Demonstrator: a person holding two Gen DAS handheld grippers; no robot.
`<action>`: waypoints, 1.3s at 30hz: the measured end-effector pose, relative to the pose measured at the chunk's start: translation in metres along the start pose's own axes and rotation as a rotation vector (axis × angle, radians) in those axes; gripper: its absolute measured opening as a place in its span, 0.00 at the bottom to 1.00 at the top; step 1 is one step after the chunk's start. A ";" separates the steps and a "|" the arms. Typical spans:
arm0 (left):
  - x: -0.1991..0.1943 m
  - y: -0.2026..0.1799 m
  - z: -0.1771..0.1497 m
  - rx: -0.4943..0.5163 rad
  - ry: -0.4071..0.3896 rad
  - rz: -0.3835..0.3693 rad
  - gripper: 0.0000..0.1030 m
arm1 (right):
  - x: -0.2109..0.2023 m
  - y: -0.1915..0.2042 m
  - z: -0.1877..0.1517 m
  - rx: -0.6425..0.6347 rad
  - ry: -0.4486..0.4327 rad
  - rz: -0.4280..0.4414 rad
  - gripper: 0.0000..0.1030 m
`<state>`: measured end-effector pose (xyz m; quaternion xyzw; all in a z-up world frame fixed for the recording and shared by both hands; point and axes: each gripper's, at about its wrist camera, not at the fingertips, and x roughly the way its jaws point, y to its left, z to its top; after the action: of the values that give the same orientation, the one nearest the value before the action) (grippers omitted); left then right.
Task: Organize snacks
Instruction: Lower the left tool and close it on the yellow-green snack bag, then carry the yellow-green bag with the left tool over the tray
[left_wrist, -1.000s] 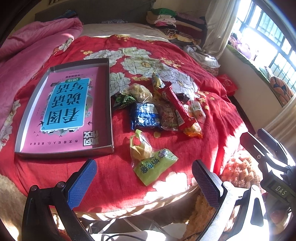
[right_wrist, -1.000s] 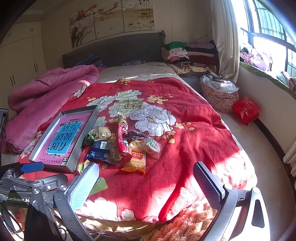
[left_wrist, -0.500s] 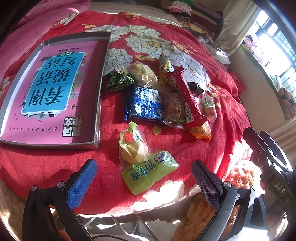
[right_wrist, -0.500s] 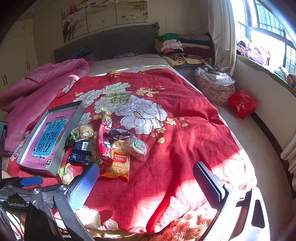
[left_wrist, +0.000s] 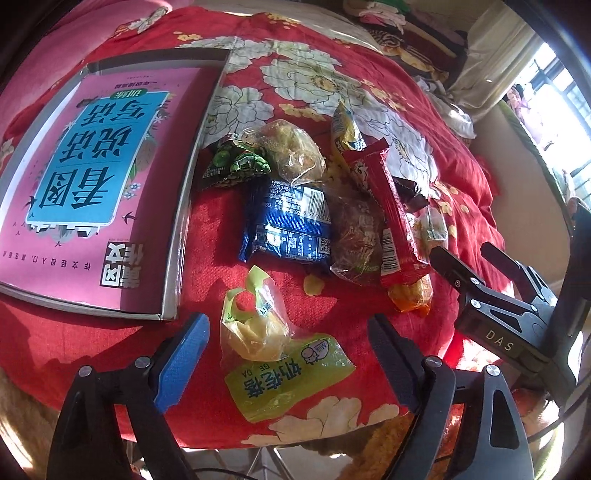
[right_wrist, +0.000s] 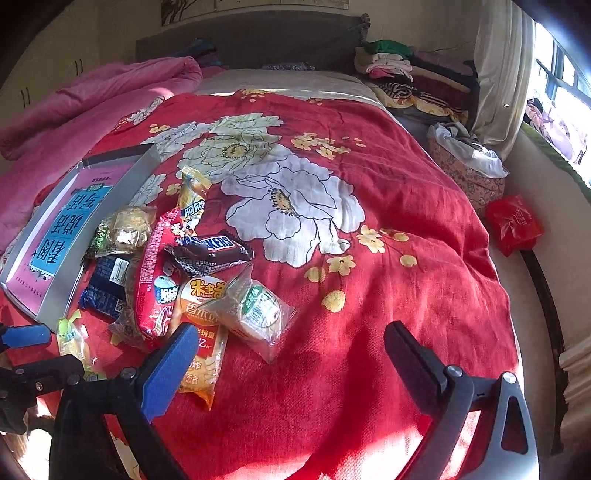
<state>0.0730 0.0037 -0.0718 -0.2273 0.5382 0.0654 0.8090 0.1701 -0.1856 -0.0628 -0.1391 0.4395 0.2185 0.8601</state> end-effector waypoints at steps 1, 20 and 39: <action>0.003 0.000 0.000 -0.004 0.009 -0.007 0.79 | 0.004 0.000 0.001 -0.005 0.006 0.012 0.95; 0.021 -0.004 0.002 0.028 0.003 0.009 0.37 | 0.026 -0.009 0.011 0.043 -0.001 0.230 0.41; -0.026 0.006 0.014 0.049 -0.100 -0.058 0.37 | -0.030 -0.005 0.008 0.119 -0.138 0.312 0.40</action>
<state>0.0721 0.0188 -0.0457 -0.2197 0.4917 0.0399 0.8417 0.1628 -0.1945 -0.0329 -0.0027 0.4077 0.3321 0.8506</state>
